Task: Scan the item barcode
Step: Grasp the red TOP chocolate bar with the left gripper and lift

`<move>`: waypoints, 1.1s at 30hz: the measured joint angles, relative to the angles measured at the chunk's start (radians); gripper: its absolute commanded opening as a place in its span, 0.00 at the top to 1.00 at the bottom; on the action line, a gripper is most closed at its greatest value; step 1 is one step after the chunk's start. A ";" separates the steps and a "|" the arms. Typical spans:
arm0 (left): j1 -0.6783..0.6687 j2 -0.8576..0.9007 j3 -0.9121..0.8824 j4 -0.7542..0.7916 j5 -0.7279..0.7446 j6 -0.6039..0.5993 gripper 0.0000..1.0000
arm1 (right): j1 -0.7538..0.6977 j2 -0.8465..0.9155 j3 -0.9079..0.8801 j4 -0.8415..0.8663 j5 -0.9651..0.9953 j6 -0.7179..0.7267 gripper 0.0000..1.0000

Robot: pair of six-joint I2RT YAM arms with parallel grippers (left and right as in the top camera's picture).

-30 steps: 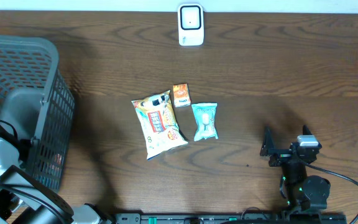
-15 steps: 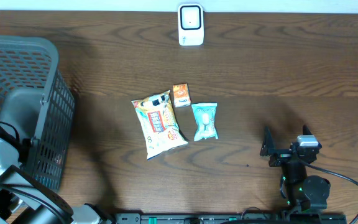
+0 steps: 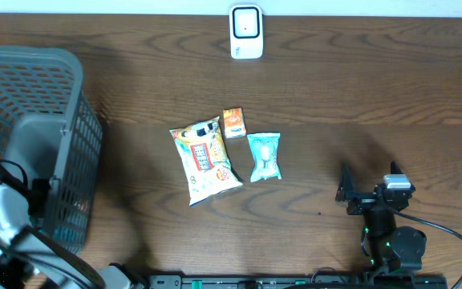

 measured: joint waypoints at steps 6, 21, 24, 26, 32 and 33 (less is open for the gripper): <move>-0.006 -0.211 -0.002 -0.008 0.102 0.000 0.93 | 0.000 0.000 0.000 0.000 0.000 0.000 0.01; -0.100 -0.693 0.002 0.236 0.339 -0.003 0.93 | 0.000 0.000 0.000 0.000 0.000 0.000 0.01; -0.153 -0.734 0.007 0.372 0.396 -0.027 0.93 | 0.000 0.000 0.000 0.000 0.000 0.000 0.01; -0.198 -0.753 0.009 0.437 0.444 -0.035 0.93 | 0.000 0.000 0.000 0.000 0.000 0.000 0.01; -0.464 -0.747 0.013 0.540 0.557 -0.029 0.93 | 0.000 0.000 0.000 0.000 0.000 0.000 0.01; -0.512 -0.742 0.013 0.546 0.558 -0.016 0.93 | 0.000 0.000 0.000 0.000 0.000 0.000 0.01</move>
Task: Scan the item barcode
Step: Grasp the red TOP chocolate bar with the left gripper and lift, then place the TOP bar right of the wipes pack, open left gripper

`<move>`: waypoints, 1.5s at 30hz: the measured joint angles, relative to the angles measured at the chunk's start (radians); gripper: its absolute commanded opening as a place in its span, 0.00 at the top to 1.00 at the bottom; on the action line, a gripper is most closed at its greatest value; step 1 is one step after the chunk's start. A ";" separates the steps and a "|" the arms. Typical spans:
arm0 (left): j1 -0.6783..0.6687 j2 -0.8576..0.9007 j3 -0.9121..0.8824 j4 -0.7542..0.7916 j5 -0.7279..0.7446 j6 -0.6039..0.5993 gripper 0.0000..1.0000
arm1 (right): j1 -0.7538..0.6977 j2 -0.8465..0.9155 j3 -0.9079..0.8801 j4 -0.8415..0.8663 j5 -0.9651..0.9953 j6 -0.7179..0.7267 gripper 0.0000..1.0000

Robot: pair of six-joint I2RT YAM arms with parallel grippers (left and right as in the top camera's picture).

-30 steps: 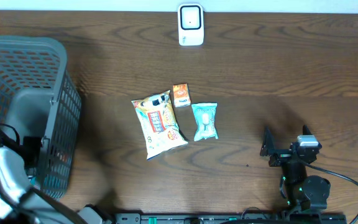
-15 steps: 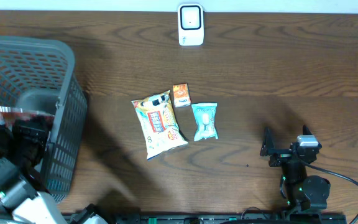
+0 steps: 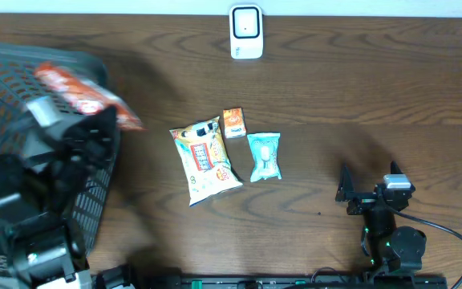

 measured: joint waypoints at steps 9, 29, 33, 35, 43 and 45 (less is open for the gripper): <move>-0.423 0.150 0.000 0.014 -0.138 0.151 0.92 | 0.000 0.000 0.000 0.000 0.000 0.000 0.01; -1.027 1.030 0.004 0.596 -0.314 0.114 0.75 | 0.000 0.000 0.000 0.000 0.000 0.000 0.01; -1.001 1.046 0.004 0.562 -0.330 0.074 0.43 | 0.000 0.000 0.000 0.000 0.000 0.000 0.01; -0.994 1.046 0.004 0.540 -0.334 0.070 0.21 | 0.000 0.000 0.000 0.000 0.000 0.000 0.01; -0.964 1.009 0.074 0.265 -0.339 0.098 0.01 | 0.000 0.000 0.000 0.000 0.000 0.000 0.01; -0.930 0.946 0.159 0.051 -0.383 0.135 0.01 | 0.000 0.000 0.000 0.000 0.000 0.000 0.01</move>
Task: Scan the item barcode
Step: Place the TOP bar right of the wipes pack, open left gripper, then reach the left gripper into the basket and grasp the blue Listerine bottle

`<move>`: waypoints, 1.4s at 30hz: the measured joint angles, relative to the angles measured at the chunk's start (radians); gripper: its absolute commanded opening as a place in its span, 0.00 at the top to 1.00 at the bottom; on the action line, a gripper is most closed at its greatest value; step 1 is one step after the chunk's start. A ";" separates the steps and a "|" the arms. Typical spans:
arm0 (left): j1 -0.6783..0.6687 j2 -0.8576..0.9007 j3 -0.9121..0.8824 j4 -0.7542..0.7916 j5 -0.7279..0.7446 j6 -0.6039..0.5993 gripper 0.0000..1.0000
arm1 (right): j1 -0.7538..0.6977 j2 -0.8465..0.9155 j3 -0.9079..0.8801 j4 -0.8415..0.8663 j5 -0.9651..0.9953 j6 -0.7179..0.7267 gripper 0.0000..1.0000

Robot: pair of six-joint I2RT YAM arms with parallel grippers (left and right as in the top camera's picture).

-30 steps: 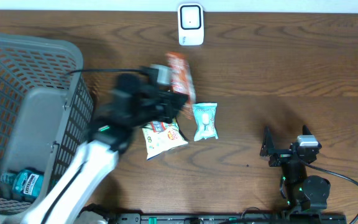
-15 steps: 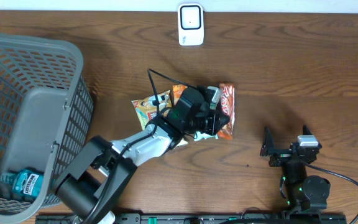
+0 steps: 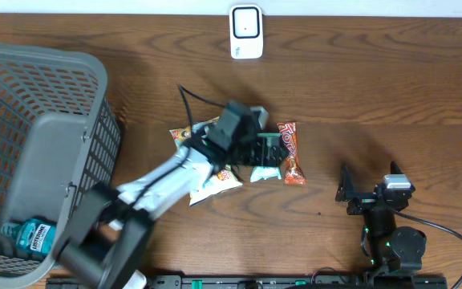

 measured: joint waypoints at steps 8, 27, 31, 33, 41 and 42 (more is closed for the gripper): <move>0.116 -0.270 0.536 -0.655 -0.439 0.129 0.00 | 0.000 0.000 0.000 0.000 0.000 0.000 0.01; 1.184 -0.349 0.441 -1.136 -0.571 -0.052 0.00 | 0.000 0.000 0.000 0.000 0.000 0.000 0.01; 1.306 -0.348 0.270 -1.085 -0.543 -0.067 0.00 | 0.000 0.000 0.000 0.000 0.000 0.000 0.01; 1.352 -0.348 0.189 -1.044 -0.523 -0.069 0.00 | 0.000 0.000 0.000 0.000 0.000 0.000 0.01; 1.503 -0.349 -0.001 -0.945 -0.488 -0.070 0.00 | 0.000 0.000 0.000 0.000 0.000 0.000 0.01; 1.520 -0.349 -0.016 -0.936 -0.488 -0.070 0.00 | 0.000 0.000 0.000 0.000 0.000 0.000 0.01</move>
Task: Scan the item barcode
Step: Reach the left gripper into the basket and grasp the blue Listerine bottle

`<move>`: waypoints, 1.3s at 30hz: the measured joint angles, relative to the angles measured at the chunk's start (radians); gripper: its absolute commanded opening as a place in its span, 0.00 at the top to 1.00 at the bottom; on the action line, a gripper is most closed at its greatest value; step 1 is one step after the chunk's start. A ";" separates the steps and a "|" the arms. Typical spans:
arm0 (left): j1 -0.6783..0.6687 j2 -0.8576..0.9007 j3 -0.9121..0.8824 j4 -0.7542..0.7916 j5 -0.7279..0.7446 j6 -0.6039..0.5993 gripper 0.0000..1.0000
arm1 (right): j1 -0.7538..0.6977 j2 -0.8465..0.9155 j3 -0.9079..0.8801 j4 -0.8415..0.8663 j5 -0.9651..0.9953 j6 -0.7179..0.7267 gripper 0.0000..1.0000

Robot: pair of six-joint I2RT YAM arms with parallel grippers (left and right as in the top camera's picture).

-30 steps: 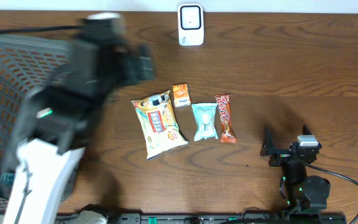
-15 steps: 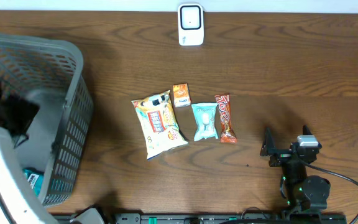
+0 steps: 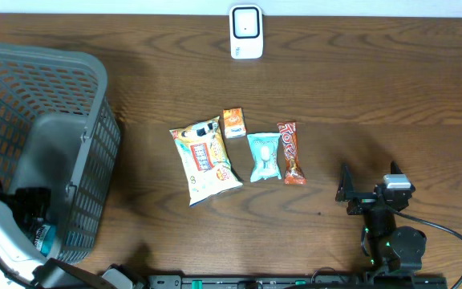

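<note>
The white barcode scanner (image 3: 246, 32) stands at the table's far edge. Four snacks lie mid-table: a yellow chip bag (image 3: 205, 163), a small orange packet (image 3: 233, 123), a teal packet (image 3: 264, 156) and an orange-brown candy bar (image 3: 290, 152). My left gripper (image 3: 32, 210) is down inside the grey basket (image 3: 62, 96), beside a teal bottle (image 3: 45, 234); its fingers are hidden by the mesh. My right gripper (image 3: 346, 191) rests at the front right, away from every item, and its fingers are hard to read.
The basket takes up the left side of the table. The right arm's base and cable (image 3: 439, 233) sit at the front right edge. Bare wood lies between the snacks and the scanner.
My left arm was stretched over the snacks with its gripper at the candy bar. It is now back in the basket by the teal bottle. The bar stays on the table.
First my left arm was in the basket and three snacks lay on the table. Then it held an orange candy bar above the basket. Later the bar lay right of the teal packet. Now the arm is back in the basket.
</note>
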 measured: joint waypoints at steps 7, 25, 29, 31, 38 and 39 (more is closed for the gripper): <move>0.064 0.000 -0.133 0.158 0.021 0.002 0.00 | 0.000 0.000 0.000 0.000 0.000 0.000 0.01; 0.072 0.000 -0.326 0.383 -0.014 0.001 0.18 | 0.000 0.000 0.000 0.000 0.000 0.000 0.01; 0.072 0.019 -0.322 0.397 -0.013 0.002 0.33 | 0.000 0.000 0.000 0.000 0.000 0.000 0.01; 0.072 0.039 -0.309 0.401 -0.018 -0.002 0.39 | 0.000 0.000 0.000 0.000 0.000 0.000 0.01; 0.073 0.071 -0.287 0.418 -0.025 -0.001 0.48 | 0.000 0.000 0.000 0.000 0.000 0.000 0.01; 0.073 0.071 -0.286 0.418 -0.025 -0.001 0.49 | 0.000 0.000 0.000 0.000 0.000 0.000 0.01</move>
